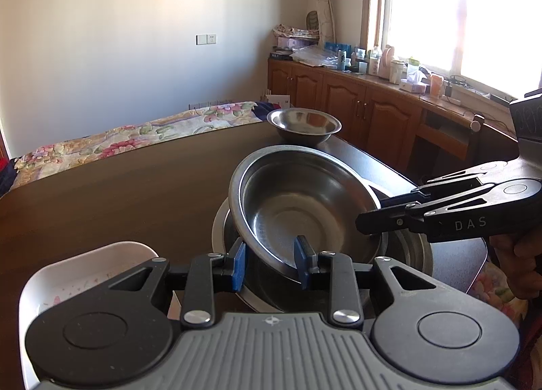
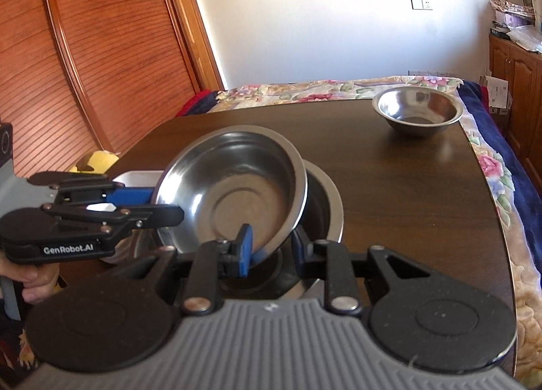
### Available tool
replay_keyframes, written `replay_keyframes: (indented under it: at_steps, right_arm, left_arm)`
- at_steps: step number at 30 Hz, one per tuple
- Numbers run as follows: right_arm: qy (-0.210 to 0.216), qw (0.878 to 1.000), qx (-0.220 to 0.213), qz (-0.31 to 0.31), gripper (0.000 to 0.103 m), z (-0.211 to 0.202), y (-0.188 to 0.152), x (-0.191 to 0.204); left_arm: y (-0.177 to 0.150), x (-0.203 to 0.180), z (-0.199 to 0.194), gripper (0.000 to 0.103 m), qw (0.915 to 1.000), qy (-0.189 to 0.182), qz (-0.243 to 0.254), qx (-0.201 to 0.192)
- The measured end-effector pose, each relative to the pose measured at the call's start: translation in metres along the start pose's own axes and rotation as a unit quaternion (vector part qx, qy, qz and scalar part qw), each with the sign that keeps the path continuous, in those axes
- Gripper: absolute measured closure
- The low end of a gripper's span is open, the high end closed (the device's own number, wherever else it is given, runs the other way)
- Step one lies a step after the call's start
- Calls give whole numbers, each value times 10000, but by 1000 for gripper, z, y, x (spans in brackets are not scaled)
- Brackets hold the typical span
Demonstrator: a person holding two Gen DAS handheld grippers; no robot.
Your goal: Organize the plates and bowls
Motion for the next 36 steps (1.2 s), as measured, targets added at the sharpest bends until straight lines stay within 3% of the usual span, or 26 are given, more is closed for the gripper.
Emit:
replay_keyframes:
  at_steps: [18, 28, 36]
  right_arm:
    - [-606, 9948, 157, -799, 79, 7, 4, 3]
    - [-574, 9952, 96, -790, 86, 2, 9, -1]
    - [-790, 9868, 265, -1385, 87, 4, 8, 9]
  left_arm:
    - [-6, -2, 5, 70, 9999, 87, 9, -76]
    - [-9, 0, 4, 71, 9999, 95, -17, -112]
    - [-8, 2, 2, 71, 9998, 94, -86, -156]
Point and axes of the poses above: each gripper's, at about its wrist camera, not at the fingertips, and z roughly the way its jaws point, x to its left, y to its top, the point moved 10 cm from there along z, roughly the way its jaws point, and after that the axes turned 3 degrees about -z, right-handed, at the moved point
